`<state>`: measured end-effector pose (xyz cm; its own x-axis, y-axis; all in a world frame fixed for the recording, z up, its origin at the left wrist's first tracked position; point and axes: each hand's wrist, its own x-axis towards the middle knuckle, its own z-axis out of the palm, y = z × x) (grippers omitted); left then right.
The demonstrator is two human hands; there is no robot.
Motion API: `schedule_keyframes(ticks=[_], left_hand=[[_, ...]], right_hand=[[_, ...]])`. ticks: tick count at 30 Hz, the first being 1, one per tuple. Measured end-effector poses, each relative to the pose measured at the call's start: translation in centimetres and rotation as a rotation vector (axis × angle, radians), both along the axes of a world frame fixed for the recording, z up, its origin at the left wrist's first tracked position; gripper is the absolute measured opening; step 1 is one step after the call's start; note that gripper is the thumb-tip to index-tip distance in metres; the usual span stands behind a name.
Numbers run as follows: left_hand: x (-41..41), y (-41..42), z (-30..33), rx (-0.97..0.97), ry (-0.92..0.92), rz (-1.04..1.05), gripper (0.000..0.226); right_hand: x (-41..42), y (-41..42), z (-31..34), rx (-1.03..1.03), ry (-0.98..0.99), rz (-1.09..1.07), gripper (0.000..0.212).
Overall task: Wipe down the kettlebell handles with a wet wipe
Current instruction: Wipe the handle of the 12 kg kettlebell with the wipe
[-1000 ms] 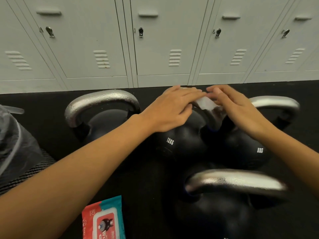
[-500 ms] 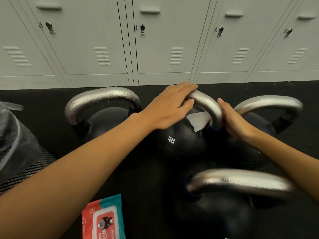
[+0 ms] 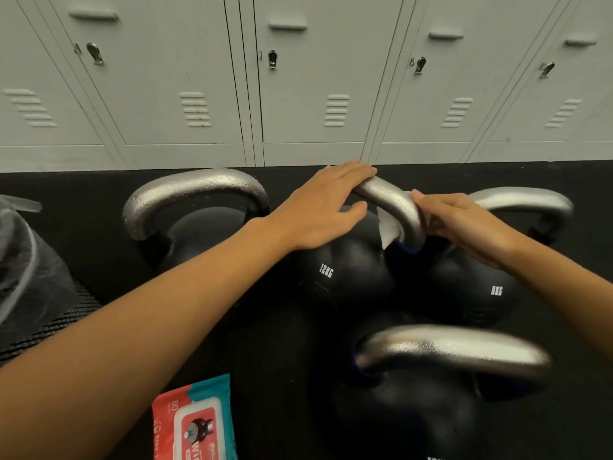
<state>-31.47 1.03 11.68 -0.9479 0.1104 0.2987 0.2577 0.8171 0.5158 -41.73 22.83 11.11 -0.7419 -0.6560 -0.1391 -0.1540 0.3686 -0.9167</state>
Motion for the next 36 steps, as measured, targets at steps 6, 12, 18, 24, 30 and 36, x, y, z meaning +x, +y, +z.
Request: schedule_keyframes(ticks=[6,12,18,24,30,36], left_hand=[[-0.6,1.2,1.6,0.251,0.03,0.088,0.035],[-0.9,2.0,1.4,0.099,0.158,0.054,0.049],[-1.3,2.1,-0.9,-0.315,0.179,-0.136,0.074],[-2.1,2.3,-2.6,-0.54,0.484,-0.04,0.047],[-0.1,1.1,-4.0,-0.523,0.631,-0.144,0.037],[0.9,1.8,-7.2,-0.443,0.353,-0.102,0.036]], right_hand=[[3.4,-1.0,1.6,-0.1,0.356,-0.013,0.024],[4.1,-1.4,1.2,-0.126,0.427,-0.003,0.033],[3.6,-1.2,0.6,-0.349,0.197,-0.131,0.035],[3.7,-1.7,0.8,-0.484,0.046,-0.257,0.033],[2.5,-1.0,0.6,-0.246,0.052,-0.169,0.015],[2.3,-0.9,0.1,-0.106,0.17,-0.093,0.027]])
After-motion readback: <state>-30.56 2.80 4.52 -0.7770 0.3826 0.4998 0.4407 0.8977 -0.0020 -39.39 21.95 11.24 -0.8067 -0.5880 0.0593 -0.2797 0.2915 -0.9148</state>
